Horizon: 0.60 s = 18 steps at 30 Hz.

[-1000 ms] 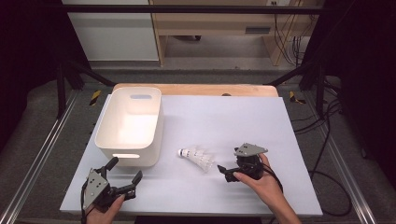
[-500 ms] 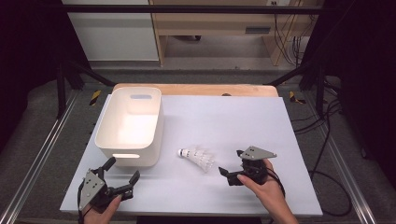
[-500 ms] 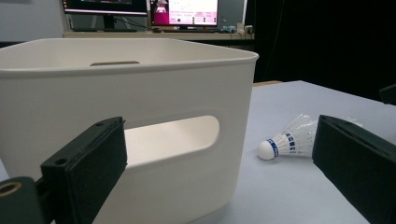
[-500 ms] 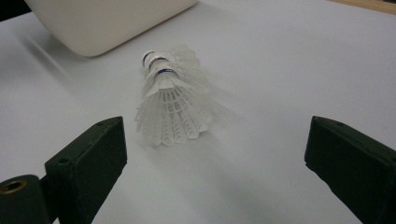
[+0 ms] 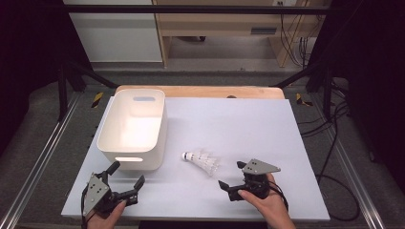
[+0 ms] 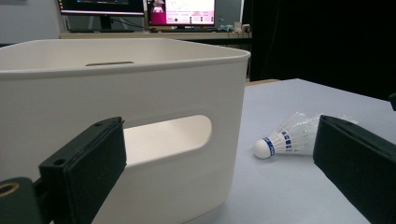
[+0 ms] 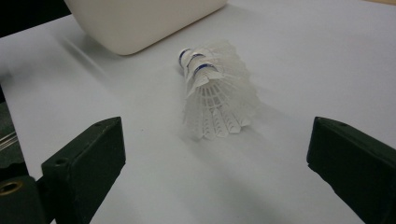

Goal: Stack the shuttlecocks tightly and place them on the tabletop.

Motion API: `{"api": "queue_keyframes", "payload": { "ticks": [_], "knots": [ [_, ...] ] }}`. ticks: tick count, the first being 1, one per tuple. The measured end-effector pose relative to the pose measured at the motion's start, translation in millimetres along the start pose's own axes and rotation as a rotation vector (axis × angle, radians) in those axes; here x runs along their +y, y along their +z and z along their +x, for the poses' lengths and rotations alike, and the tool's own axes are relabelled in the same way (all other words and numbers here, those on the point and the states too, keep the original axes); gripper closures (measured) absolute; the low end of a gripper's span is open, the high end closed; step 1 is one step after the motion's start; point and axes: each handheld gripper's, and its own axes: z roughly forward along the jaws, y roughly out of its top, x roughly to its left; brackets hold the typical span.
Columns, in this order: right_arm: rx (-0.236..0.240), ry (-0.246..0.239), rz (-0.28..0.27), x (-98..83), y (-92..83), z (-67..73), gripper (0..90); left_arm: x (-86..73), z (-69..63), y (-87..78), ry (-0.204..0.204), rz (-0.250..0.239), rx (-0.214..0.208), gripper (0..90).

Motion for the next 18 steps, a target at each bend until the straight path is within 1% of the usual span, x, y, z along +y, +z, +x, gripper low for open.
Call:
{"api": "queue_keyframes", "payload": {
  "ticks": [2,5,14,18],
  "knots": [
    [0.007,-0.003,0.002,-1.1,0.8,2.2,5.0,-0.1,0.2,0.3,0.000,0.001,0.000,2.7],
    [0.040,0.008,0.005,-3.0,3.3,5.2,4.9,-0.3,-0.3,0.8,-0.001,0.003,-0.005,2.7],
    [0.059,0.019,0.021,-5.7,12.4,11.9,5.4,0.0,0.1,-0.1,-0.003,-0.001,-0.001,2.4],
    [0.071,0.024,0.027,-4.8,20.0,14.3,5.9,0.2,-0.4,0.0,0.000,0.001,-0.003,2.4]
  ]
}}
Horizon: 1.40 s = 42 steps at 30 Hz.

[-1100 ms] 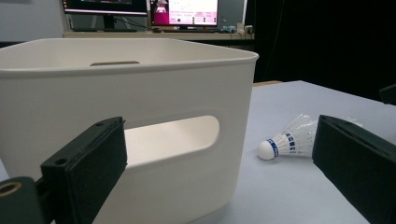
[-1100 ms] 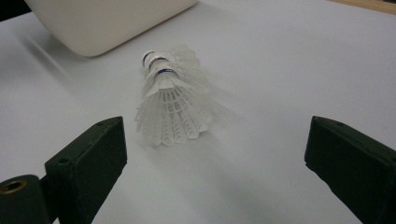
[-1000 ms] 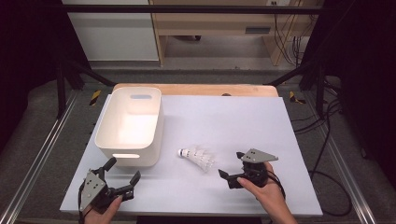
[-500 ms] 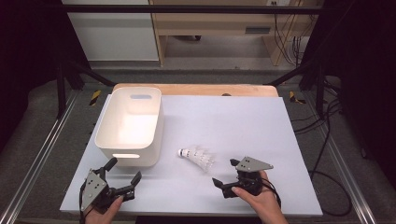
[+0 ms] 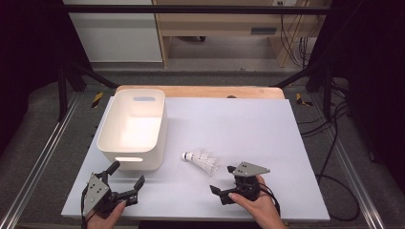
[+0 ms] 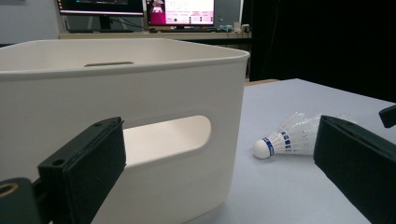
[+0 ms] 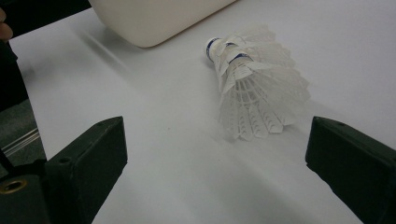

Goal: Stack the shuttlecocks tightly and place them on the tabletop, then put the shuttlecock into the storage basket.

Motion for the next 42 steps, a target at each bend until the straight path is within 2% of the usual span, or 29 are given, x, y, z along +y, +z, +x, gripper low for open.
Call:
{"api": "queue_keyframes", "payload": {
  "ticks": [5,7,12,33,42],
  "knots": [
    [0.009,0.010,0.009,1.8,11.9,0.4,6.3,-0.1,0.4,-0.3,-0.002,-0.002,0.001,2.4],
    [-0.006,0.012,0.012,3.2,15.7,-0.5,6.2,-0.4,0.9,-0.6,-0.003,0.000,0.002,2.4],
    [-0.008,0.020,0.021,6.1,23.2,-1.8,5.9,-0.1,1.3,-0.7,-0.003,-0.002,0.004,2.4],
    [-0.005,0.000,0.070,11.7,42.0,7.2,10.2,0.0,1.2,-1.2,-0.002,-0.005,0.004,2.4],
    [-0.011,0.011,0.081,15.3,48.8,9.4,14.3,0.8,1.1,-1.4,-0.003,-0.013,0.004,2.4]
  ]
}}
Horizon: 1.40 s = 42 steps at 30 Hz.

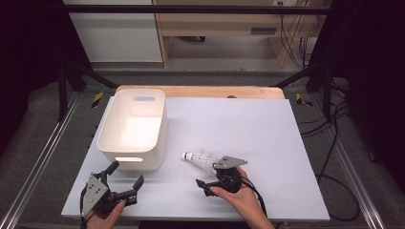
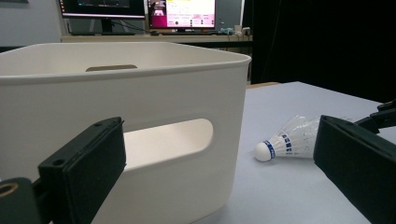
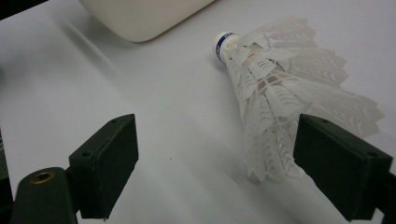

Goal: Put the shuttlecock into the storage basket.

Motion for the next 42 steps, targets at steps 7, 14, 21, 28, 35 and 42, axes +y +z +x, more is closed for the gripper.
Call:
{"api": "queue_keyframes", "payload": {
  "ticks": [7,14,21,28,35,42],
  "knots": [
    [-0.010,0.008,-0.004,5.0,5.8,0.2,17.0,0.7,-0.1,0.3,-0.001,-0.009,0.006,2.5],
    [-0.026,0.017,-0.006,5.3,8.0,-1.0,24.3,0.5,-0.9,1.0,0.001,-0.005,0.001,2.6],
    [-0.028,0.021,-0.009,7.4,11.2,-0.7,26.5,0.3,0.5,0.5,-0.004,-0.002,0.007,2.6],
    [-0.025,0.025,-0.005,12.5,13.1,-1.2,27.4,0.7,0.1,0.5,-0.002,-0.002,0.005,2.6],
    [-0.039,0.010,-0.007,13.3,17.9,-0.9,37.9,0.9,-0.2,0.3,0.004,-0.001,0.005,2.7],
    [-0.052,-0.005,-0.015,13.4,21.7,-3.5,48.2,1.2,-0.1,0.1,0.004,-0.003,0.004,2.6]
  ]
}}
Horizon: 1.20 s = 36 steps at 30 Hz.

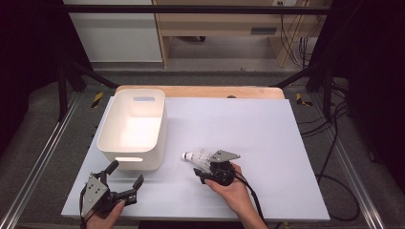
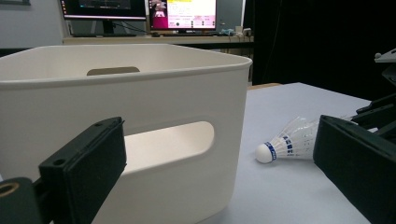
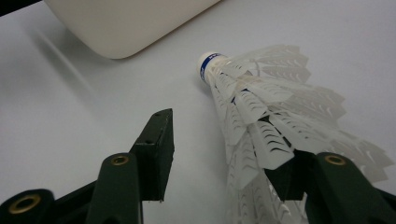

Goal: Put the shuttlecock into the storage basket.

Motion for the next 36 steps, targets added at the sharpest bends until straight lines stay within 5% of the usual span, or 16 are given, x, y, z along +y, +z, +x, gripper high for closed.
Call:
{"api": "queue_keyframes", "payload": {
  "ticks": [25,36],
  "knots": [
    [-0.012,-0.013,-0.001,5.5,15.9,-9.4,58.5,0.3,-1.6,0.5,0.004,0.001,-0.011,3.1],
    [-0.037,0.005,-0.013,5.4,18.1,-14.7,75.4,0.4,-1.9,0.5,0.005,0.000,-0.012,3.1]
  ]
}}
